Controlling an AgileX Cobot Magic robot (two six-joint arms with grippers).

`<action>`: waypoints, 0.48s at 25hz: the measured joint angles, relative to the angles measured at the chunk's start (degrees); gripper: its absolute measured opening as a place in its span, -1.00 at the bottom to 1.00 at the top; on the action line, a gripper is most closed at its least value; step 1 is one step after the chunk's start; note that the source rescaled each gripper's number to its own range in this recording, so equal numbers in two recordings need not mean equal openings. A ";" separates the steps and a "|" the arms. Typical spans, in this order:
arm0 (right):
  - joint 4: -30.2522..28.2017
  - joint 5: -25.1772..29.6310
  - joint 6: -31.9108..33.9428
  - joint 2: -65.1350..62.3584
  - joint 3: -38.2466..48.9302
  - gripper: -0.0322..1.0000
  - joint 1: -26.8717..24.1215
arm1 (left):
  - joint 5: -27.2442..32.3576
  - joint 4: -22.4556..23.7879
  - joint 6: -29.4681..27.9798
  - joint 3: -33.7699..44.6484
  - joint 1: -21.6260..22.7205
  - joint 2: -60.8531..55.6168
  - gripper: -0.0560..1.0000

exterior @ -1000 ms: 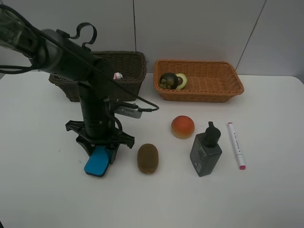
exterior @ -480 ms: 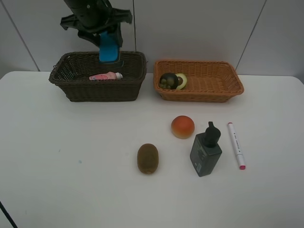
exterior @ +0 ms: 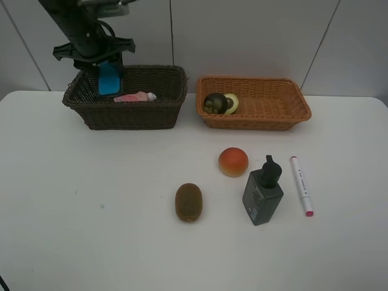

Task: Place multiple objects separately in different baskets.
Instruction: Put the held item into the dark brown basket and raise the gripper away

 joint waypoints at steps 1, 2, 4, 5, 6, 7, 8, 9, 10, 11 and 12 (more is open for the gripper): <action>0.00 0.00 0.00 0.00 0.00 1.00 0.00 | 0.00 0.00 0.25 0.00 0.00 0.63 -0.19; 0.00 0.00 0.00 0.00 0.00 1.00 0.00 | 0.00 0.00 0.37 0.00 0.00 0.89 -0.19; 0.00 0.00 0.00 0.00 0.00 1.00 0.00 | -0.06 0.00 0.59 0.00 0.00 1.10 -0.19; 0.00 0.00 0.00 0.00 0.00 1.00 0.00 | -0.11 0.00 0.66 0.00 0.00 1.10 -0.19; 0.00 0.00 0.00 0.00 0.00 1.00 0.00 | -0.46 0.00 0.71 0.00 0.00 1.10 -0.19; 0.00 0.00 0.00 0.00 0.00 1.00 0.00 | -0.77 0.00 0.71 0.00 0.00 1.10 -0.19; 0.00 0.00 0.00 0.00 0.00 1.00 0.00 | -0.85 0.00 0.72 0.00 0.00 1.10 -0.19; 0.00 0.00 0.00 0.00 0.00 1.00 0.00 | -1.04 0.00 0.77 0.00 0.00 1.10 -0.19; 0.00 0.00 0.00 0.00 0.00 1.00 0.00 | -1.10 0.00 0.77 0.00 0.00 1.10 -0.18; 0.00 0.00 0.00 0.00 0.00 1.00 0.00 | -1.10 0.00 0.82 0.00 0.00 1.10 -0.07; 0.00 0.00 0.00 0.00 0.00 1.00 0.00 | -0.96 0.00 0.96 0.00 0.00 1.10 0.12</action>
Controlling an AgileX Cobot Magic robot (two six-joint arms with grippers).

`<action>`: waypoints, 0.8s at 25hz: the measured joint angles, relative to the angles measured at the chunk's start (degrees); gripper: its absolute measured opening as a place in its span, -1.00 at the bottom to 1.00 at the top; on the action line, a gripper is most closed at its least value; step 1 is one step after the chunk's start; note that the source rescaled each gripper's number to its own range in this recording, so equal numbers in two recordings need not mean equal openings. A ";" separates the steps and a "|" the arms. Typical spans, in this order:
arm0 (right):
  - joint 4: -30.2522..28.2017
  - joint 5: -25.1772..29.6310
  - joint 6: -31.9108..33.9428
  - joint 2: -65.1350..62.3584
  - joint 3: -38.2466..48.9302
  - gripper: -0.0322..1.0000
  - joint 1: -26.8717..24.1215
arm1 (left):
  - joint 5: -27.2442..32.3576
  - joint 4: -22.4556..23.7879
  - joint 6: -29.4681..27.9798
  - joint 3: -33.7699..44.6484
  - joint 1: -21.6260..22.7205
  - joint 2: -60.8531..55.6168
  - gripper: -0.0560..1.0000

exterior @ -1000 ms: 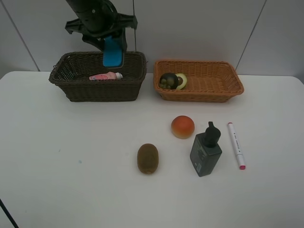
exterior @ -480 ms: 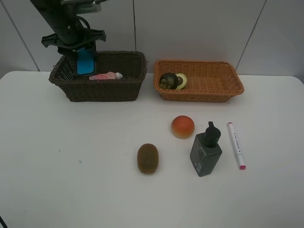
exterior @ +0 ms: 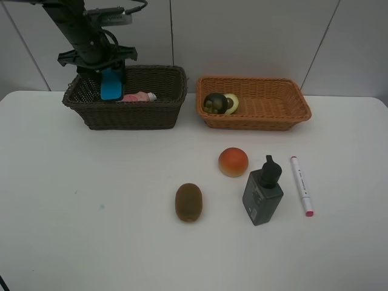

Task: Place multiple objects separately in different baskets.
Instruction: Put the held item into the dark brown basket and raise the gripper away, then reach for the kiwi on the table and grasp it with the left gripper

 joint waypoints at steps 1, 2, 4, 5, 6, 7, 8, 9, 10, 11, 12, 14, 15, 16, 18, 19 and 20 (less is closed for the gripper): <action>0.00 0.00 0.00 0.00 0.00 1.00 0.00 | 0.29 0.00 0.07 0.00 0.00 0.00 0.41; 0.00 0.00 0.00 0.00 0.00 1.00 0.00 | 0.56 0.00 0.18 0.00 0.00 0.00 0.66; 0.00 0.00 0.00 0.00 0.00 1.00 0.00 | 0.81 0.00 0.18 0.00 0.00 0.00 0.89; 0.00 0.00 0.00 0.00 0.00 1.00 0.00 | 0.87 0.00 0.18 0.00 0.00 0.00 0.94; 0.00 0.00 0.00 0.00 0.00 1.00 0.00 | 0.87 -0.14 0.18 0.00 0.00 0.00 0.97; 0.00 0.00 0.00 0.00 0.00 1.00 0.00 | 1.03 -0.41 0.18 -0.15 0.00 0.00 0.97; 0.00 0.00 0.00 0.00 0.00 1.00 0.00 | 1.49 -0.90 0.18 -0.54 0.00 0.00 0.99; 0.00 0.00 0.00 0.00 0.00 1.00 0.00 | 2.36 -1.48 0.18 -1.23 0.00 0.06 1.00; 0.00 0.00 0.00 0.00 0.00 1.00 0.00 | 3.35 -2.04 0.18 -2.21 0.00 0.12 1.00; 0.00 0.00 0.00 0.00 0.00 1.00 0.00 | 4.85 -2.62 0.32 -3.50 -0.05 0.16 1.00; 0.00 0.00 0.00 0.00 0.00 1.00 0.00 | 6.65 -3.31 0.67 -4.79 -0.17 0.23 1.00; 0.00 0.00 0.00 0.00 0.00 1.00 0.00 | 10.93 -4.71 2.27 -8.46 -0.78 0.36 1.00; 0.00 0.00 0.00 0.00 0.00 1.00 0.00 | 13.55 -5.51 2.98 -10.04 -1.35 0.36 1.00; 0.00 0.00 0.00 0.00 0.00 1.00 0.00 | 16.30 -6.50 3.79 -11.80 -1.99 0.36 1.00; 0.00 0.00 0.00 0.00 0.00 1.00 0.00 | 21.50 -7.44 5.74 -14.04 -4.17 0.36 1.00; 0.00 0.00 0.00 0.00 0.00 1.00 0.00 | 22.77 -7.44 6.25 -14.17 -5.23 0.28 1.00; 0.00 0.00 0.00 0.00 0.00 1.00 0.00 | 23.57 -7.29 6.80 -14.05 -6.48 0.24 1.00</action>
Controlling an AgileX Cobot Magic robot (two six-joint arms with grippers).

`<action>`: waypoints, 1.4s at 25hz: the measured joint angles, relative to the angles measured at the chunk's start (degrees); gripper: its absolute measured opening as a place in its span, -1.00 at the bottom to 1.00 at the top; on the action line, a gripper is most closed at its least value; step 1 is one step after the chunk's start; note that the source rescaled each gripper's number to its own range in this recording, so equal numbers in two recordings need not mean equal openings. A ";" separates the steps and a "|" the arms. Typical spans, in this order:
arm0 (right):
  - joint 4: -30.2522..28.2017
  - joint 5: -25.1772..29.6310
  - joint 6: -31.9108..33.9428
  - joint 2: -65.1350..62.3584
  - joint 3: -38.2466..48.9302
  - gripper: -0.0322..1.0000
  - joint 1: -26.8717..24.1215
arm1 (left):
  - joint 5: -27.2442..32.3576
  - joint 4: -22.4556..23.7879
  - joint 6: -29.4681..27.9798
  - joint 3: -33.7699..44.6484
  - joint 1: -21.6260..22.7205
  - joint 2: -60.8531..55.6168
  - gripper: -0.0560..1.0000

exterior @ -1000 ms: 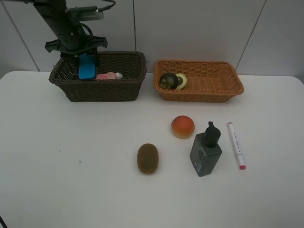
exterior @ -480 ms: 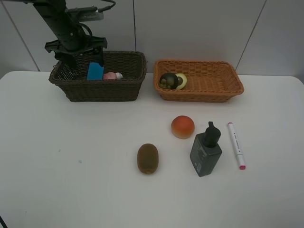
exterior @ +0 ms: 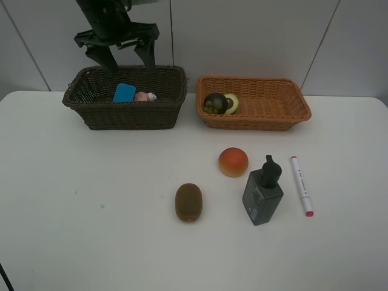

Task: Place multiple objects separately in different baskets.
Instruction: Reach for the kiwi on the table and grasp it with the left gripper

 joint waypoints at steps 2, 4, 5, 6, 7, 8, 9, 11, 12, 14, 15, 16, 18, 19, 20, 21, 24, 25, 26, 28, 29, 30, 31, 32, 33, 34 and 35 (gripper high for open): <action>0.00 0.00 0.00 0.00 0.00 1.00 0.00 | 0.13 0.34 0.68 1.37 -2.46 -0.02 1.00; 0.00 0.00 0.00 0.00 0.00 1.00 0.00 | 0.13 0.40 0.74 3.28 -4.60 -0.02 1.00; 0.00 0.00 0.00 0.00 0.00 1.00 0.00 | 0.13 0.40 0.74 4.55 -5.78 -0.02 1.00; 0.00 0.00 0.00 0.00 0.00 1.00 0.00 | 0.13 0.25 0.69 5.76 -6.88 -0.07 1.00; 0.00 0.00 0.00 0.00 0.00 1.00 0.00 | 0.13 -0.09 0.16 7.37 -8.41 -0.22 1.00; 0.00 0.00 0.00 0.00 0.00 1.00 0.00 | 0.18 -0.39 -1.16 9.06 -10.20 -0.37 1.00; 0.00 0.00 0.00 0.00 0.00 1.00 0.00 | 0.18 -0.51 -2.86 10.73 -12.21 -0.48 1.00; 0.00 0.00 0.00 0.00 0.00 1.00 0.00 | 0.18 -0.93 -6.99 13.74 -16.11 -0.79 1.00; 0.00 0.00 0.00 0.00 0.00 1.00 0.00 | 0.18 -1.32 -9.71 15.23 -18.27 -0.92 1.00; 0.00 0.00 0.00 0.00 0.00 1.00 0.00 | 0.22 -1.58 -13.70 17.41 -22.02 -0.91 1.00; 0.00 0.00 0.00 0.00 0.00 1.00 0.00 | 0.22 -1.58 -14.82 18.25 -23.90 -0.91 1.00; 0.00 0.00 0.00 0.00 0.00 1.00 0.00 | 0.22 -1.70 -15.56 18.91 -25.59 -0.91 1.00; 0.00 0.00 0.00 0.00 0.00 1.00 0.00 | 0.22 -1.82 -17.00 19.68 -27.99 -0.91 1.00; 0.00 0.00 0.00 0.00 0.00 1.00 0.00 | 0.22 -1.82 -17.68 19.81 -28.93 -0.85 1.00; 0.00 0.00 0.00 0.00 0.00 1.00 0.00 | 0.22 -1.76 -18.00 19.81 -29.55 -0.80 1.00; 0.00 0.00 0.00 0.00 0.00 1.00 0.00 | 0.22 -1.49 -18.60 19.81 -29.80 -0.79 1.00; 0.00 0.00 0.00 0.00 0.00 1.00 0.00 | 0.22 0.07 -20.57 19.81 -30.05 -0.74 1.00; 0.00 0.00 0.00 0.00 0.00 1.00 0.00 | 0.22 0.83 -20.99 19.94 -30.05 -0.74 1.00; 0.00 0.00 0.00 0.00 0.00 1.00 0.00 | 0.22 1.43 -21.54 20.18 -30.05 -0.74 1.00; 0.00 0.00 0.00 0.00 0.00 1.00 0.00 | 0.22 2.15 -22.35 20.78 -30.05 -0.74 1.00; 0.00 0.00 0.00 0.00 0.00 1.00 0.00 | 0.22 2.20 -22.88 21.21 -30.05 -0.74 1.00; 0.00 0.00 0.00 0.00 0.00 1.00 0.00 | 0.22 2.26 -23.43 21.79 -30.05 -0.74 1.00; 0.00 0.00 0.00 0.00 0.00 1.00 0.00 | 0.22 2.32 -23.75 22.34 -30.05 -0.74 1.00; 0.00 0.00 0.00 0.00 0.00 1.00 0.00 | 0.22 2.36 -24.09 23.10 -30.05 -0.74 1.00; 0.00 0.00 0.00 0.00 0.00 1.00 0.00 | 0.22 2.43 -24.45 23.89 -30.05 -0.74 1.00; 0.00 0.00 0.00 0.00 0.00 1.00 0.00 | 0.07 2.50 -24.63 24.63 -30.05 -0.74 1.00; 0.00 0.00 0.00 0.00 0.00 1.00 0.00 | -0.56 2.53 -24.68 25.16 -30.05 -0.74 1.00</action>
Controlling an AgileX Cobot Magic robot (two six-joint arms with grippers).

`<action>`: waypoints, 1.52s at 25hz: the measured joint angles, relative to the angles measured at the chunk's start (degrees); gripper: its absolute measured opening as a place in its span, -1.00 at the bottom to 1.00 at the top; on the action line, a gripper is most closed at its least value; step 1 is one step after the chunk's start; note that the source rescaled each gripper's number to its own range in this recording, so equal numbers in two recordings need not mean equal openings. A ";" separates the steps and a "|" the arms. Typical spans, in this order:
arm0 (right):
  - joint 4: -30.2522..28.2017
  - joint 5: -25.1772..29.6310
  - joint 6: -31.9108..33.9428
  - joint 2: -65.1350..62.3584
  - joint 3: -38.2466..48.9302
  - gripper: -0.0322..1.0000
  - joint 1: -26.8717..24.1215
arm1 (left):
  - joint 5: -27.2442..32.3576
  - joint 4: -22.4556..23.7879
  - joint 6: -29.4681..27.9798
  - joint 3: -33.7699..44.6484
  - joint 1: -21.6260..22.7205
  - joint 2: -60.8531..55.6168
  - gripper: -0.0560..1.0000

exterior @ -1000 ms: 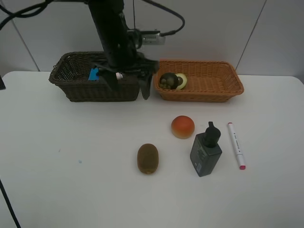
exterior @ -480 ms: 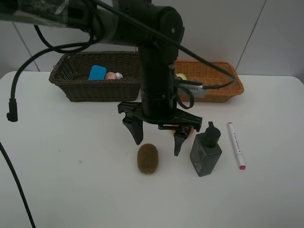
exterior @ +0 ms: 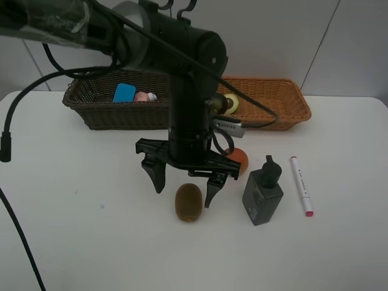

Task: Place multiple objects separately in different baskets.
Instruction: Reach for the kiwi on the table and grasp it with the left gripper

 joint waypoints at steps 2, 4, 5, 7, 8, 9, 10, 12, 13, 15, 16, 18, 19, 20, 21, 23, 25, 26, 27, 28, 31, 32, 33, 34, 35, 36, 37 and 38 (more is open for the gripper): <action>0.00 0.00 0.00 0.00 0.00 1.00 0.00 | -2.27 0.00 -0.13 1.09 0.00 0.00 1.00; 0.00 0.00 0.00 0.00 0.00 1.00 0.00 | -4.94 0.00 -0.35 2.13 0.00 0.00 1.00; 0.00 0.00 0.00 0.00 0.00 1.00 0.00 | -6.07 0.07 -0.48 2.81 0.00 0.00 1.00; 0.00 0.00 0.00 0.00 0.00 1.00 0.00 | -8.13 0.26 -0.77 4.02 0.18 0.00 1.00; 0.00 0.00 0.00 0.00 0.00 1.00 0.00 | -9.22 0.26 -0.83 4.56 0.36 0.00 1.00; 0.00 0.00 0.00 0.00 0.00 1.00 0.00 | -9.97 0.33 -0.83 4.85 0.66 0.06 1.00; 0.00 0.00 0.00 0.00 0.00 1.00 0.00 | -10.57 0.38 -0.83 5.04 0.99 0.06 1.00; 0.00 0.00 0.00 0.00 0.00 1.00 0.00 | -11.65 0.57 -0.83 5.04 1.32 0.49 1.00; 0.00 0.00 0.00 0.00 0.00 1.00 0.00 | -12.01 0.64 -0.83 5.04 1.38 1.06 1.00; 0.00 0.00 0.00 0.00 0.00 1.00 0.00 | -12.37 0.64 -0.78 5.04 1.38 2.64 1.00; 0.00 0.00 0.00 0.00 0.00 1.00 0.00 | -12.48 0.64 -0.64 5.04 1.38 3.64 1.00; 0.00 0.00 0.00 0.00 0.00 1.00 0.00 | -13.08 0.64 -0.36 5.10 1.38 5.16 1.00; 0.00 0.00 0.00 0.00 0.00 1.00 0.00 | -13.30 0.64 -0.24 5.10 1.38 5.79 1.00; 0.00 0.00 0.00 0.00 0.00 1.00 0.00 | -13.44 0.64 -0.18 5.10 1.38 6.21 1.00; 0.00 0.00 0.00 0.00 0.00 1.00 0.00 | -13.49 0.53 -0.18 5.10 1.38 6.45 1.00; 0.00 0.00 0.00 0.00 0.00 1.00 0.00 | -13.60 0.40 -0.13 5.10 1.38 6.64 1.00; 0.00 0.00 0.00 0.00 0.00 1.00 0.00 | -13.72 0.01 -0.13 5.10 1.38 6.64 0.96; 0.00 0.00 0.00 0.00 0.00 1.00 0.00 | -13.72 -0.04 -0.13 5.10 1.38 6.64 0.85; 0.00 0.00 0.00 0.00 0.00 1.00 0.00 | -13.67 -0.17 -0.13 5.10 1.38 6.64 0.69; 0.00 0.00 0.00 0.00 0.00 1.00 0.00 | -13.67 -0.30 -0.08 5.10 1.38 6.64 0.40; 0.00 0.00 0.00 0.00 0.00 1.00 0.00 | -13.55 -0.54 0.52 5.10 1.38 6.64 -0.10; 0.00 0.00 0.00 0.00 0.00 1.00 0.00 | -13.55 -0.60 0.83 5.10 1.38 6.64 -0.10; 0.00 0.00 0.00 0.00 0.00 1.00 0.00 | -13.55 -0.66 1.25 5.10 1.38 6.64 -0.10; 0.00 0.00 0.00 0.00 0.00 1.00 0.00 | -13.55 -0.65 1.56 5.10 1.38 6.64 -0.10; 0.00 0.00 0.00 0.00 0.00 1.00 0.00 | -13.55 -0.65 1.80 5.10 1.38 6.64 -0.10; 0.00 0.00 0.00 0.00 0.00 1.00 0.00 | -13.86 -0.65 2.24 5.10 1.43 6.64 -0.10; 0.00 0.00 0.00 0.00 0.00 1.00 0.00 | -14.46 -0.67 2.85 5.10 1.69 6.45 -0.10; 0.00 0.00 0.00 0.00 0.00 1.00 0.00 | -14.86 -0.72 3.28 4.75 1.77 6.05 -0.10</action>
